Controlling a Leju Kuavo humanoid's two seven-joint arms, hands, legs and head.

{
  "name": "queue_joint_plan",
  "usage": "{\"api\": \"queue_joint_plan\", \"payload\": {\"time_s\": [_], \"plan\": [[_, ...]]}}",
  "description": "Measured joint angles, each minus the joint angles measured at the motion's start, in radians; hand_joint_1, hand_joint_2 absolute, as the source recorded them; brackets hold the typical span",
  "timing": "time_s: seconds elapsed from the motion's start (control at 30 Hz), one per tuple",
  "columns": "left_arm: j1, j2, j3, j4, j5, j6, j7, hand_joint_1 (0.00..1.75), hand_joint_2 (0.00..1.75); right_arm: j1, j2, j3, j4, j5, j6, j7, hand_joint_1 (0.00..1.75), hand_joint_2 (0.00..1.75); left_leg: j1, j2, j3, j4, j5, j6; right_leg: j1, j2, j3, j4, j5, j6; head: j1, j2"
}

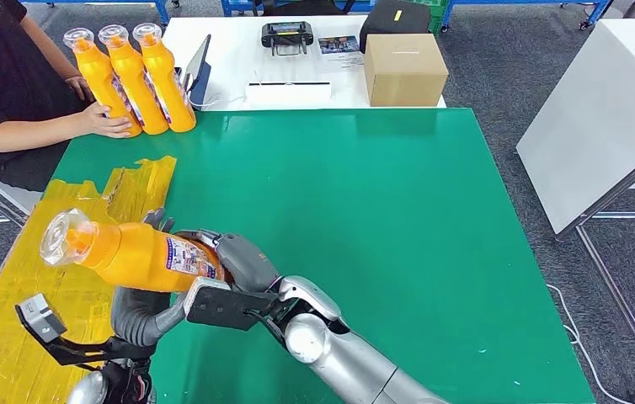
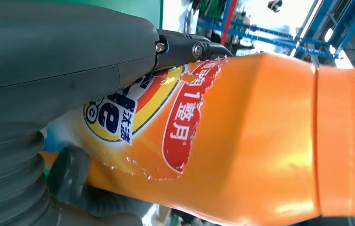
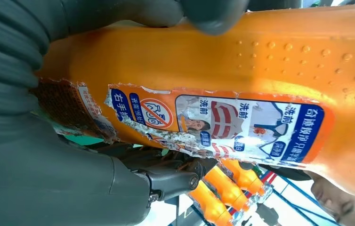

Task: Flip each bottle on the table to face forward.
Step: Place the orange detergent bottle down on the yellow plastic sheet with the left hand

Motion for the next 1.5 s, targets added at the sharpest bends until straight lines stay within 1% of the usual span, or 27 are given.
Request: {"api": "queue_joint_plan", "payload": {"time_s": [0.13, 0.27, 0.4, 0.5, 0.63, 1.13, 1.27, 1.4, 1.5], "plan": [[0.006, 0.006, -0.005, 0.014, 0.056, -0.035, 0.022, 0.00, 1.75, -0.003, 0.011, 0.026, 0.032, 0.015, 0.004, 0.000, 1.75, 1.75, 0.000, 0.000, 0.000, 0.000, 0.000, 0.000, 0.000, 0.000, 0.000, 0.000, 0.000, 0.000, 0.000, 0.000], [0.021, 0.018, -0.003, 0.031, 0.083, -0.040, 0.025, 0.00, 1.75, -0.012, 0.027, 0.060, 0.079, 0.042, 0.004, -0.002, 1.75, 1.75, 0.000, 0.000, 0.000, 0.000, 0.000, 0.000, 0.000, 0.000, 0.000, 0.000, 0.000, 0.000, 0.000, 0.000], [0.039, 0.026, 0.014, 0.045, 0.116, -0.038, 0.025, 1.75, 1.75, -0.017, 0.043, 0.112, 0.125, 0.081, 0.010, -0.012, 1.75, 1.75, 0.000, 0.001, 0.000, 0.000, 0.000, 0.000, 0.000, 0.001, -0.001, 0.000, 0.000, 0.000, 0.000, 0.000], [0.050, 0.030, 0.033, 0.056, 0.133, -0.041, 0.025, 1.75, 1.75, -0.026, 0.055, 0.153, 0.164, 0.093, 0.007, -0.023, 1.75, 1.75, 0.000, 0.002, 0.000, 0.000, 0.000, 0.000, 0.000, 0.002, -0.002, 0.000, 0.000, 0.000, 0.000, 0.000], [0.058, 0.030, 0.047, 0.064, 0.142, -0.048, 0.024, 1.75, 1.75, -0.043, 0.064, 0.182, 0.200, 0.092, 0.004, -0.026, 1.75, 1.75, 0.000, 0.003, 0.000, 0.000, 0.000, 0.000, 0.000, 0.002, -0.002, 0.000, 0.000, 0.000, 0.000, 0.000], [0.060, 0.031, 0.068, 0.080, 0.147, -0.060, 0.017, 1.75, 1.75, -0.062, 0.078, 0.209, 0.244, 0.087, 0.005, -0.029, 1.73, 1.75, 0.000, 0.004, 0.000, 0.000, 0.000, 0.000, 0.000, 0.003, -0.002, 0.000, 0.000, 0.000, 0.000, 0.000], [0.060, 0.031, 0.072, 0.080, 0.144, -0.061, 0.012, 1.75, 1.75, -0.056, 0.078, 0.213, 0.247, 0.097, -0.019, -0.022, 0.00, 1.75, 0.000, 0.004, 0.000, 0.000, 0.000, 0.000, 0.000, 0.003, -0.002, 0.000, 0.000, 0.000, 0.000, 0.000], [0.061, 0.028, 0.082, 0.072, 0.086, -0.038, -0.021, 1.75, 1.75, -0.031, 0.069, 0.216, 0.235, 0.137, -0.085, 0.000, 0.00, 1.75, 0.000, 0.004, 0.000, 0.000, 0.000, 0.000, 0.000, 0.003, -0.002, 0.000, 0.000, 0.000, 0.000, 0.000], [0.062, 0.023, 0.087, 0.054, 0.035, -0.018, -0.047, 1.75, 1.75, -0.014, 0.052, 0.213, 0.198, 0.150, -0.103, 0.010, 0.00, 1.75, 0.000, 0.004, 0.000, 0.000, 0.000, 0.000, 0.000, 0.003, -0.002, 0.000, 0.000, 0.000, 0.000, 0.000]]}}
